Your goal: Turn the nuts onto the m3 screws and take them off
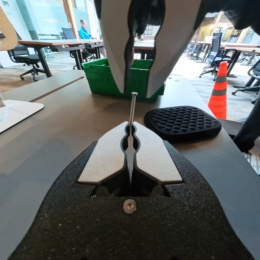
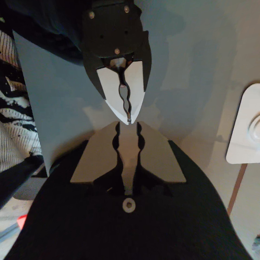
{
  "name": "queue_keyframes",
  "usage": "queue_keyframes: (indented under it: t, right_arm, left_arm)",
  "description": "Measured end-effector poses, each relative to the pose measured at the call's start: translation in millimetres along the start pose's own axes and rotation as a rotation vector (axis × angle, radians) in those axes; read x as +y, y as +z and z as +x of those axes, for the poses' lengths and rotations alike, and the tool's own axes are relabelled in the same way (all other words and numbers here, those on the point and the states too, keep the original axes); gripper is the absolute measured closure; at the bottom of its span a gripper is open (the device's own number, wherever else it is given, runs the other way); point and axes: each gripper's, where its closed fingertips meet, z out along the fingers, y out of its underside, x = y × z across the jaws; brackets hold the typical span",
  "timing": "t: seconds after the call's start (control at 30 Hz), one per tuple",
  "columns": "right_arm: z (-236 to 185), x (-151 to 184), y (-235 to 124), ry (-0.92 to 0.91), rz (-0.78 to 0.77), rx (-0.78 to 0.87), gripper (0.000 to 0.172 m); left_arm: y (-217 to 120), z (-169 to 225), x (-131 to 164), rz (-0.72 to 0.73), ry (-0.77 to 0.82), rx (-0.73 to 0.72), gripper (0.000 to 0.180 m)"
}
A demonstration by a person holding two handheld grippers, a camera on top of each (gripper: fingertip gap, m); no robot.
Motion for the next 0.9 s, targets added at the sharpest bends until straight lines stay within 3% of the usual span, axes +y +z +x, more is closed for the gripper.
queue_keyframes:
  t: [0.1, 0.23, 0.53, 0.7, 0.9]
  right_arm:
    - [-5, -3, -8, -0.272, 0.011, 0.004, 0.146]
    - [-11, 2, -7, -0.624, -0.060, -0.030, 0.150]
    - [-8, -3, 0, -0.735, -0.045, -0.102, 0.165]
    - [-7, -1, 2, -0.672, -0.045, -0.087, 0.167]
    - [1, -2, 3, -0.135, -0.042, 0.003, 0.167]
  left_arm:
    - [2, 5, 1, -0.006, 0.000, 0.035, 0.180]
    - [2, 9, 2, -0.009, -0.002, 0.063, 0.180]
    - [2, 12, 1, -0.007, -0.004, 0.087, 0.180]
    - [2, 11, 1, -0.006, -0.004, 0.080, 0.180]
    - [1, 5, 0, 0.004, -0.006, 0.040, 0.180]
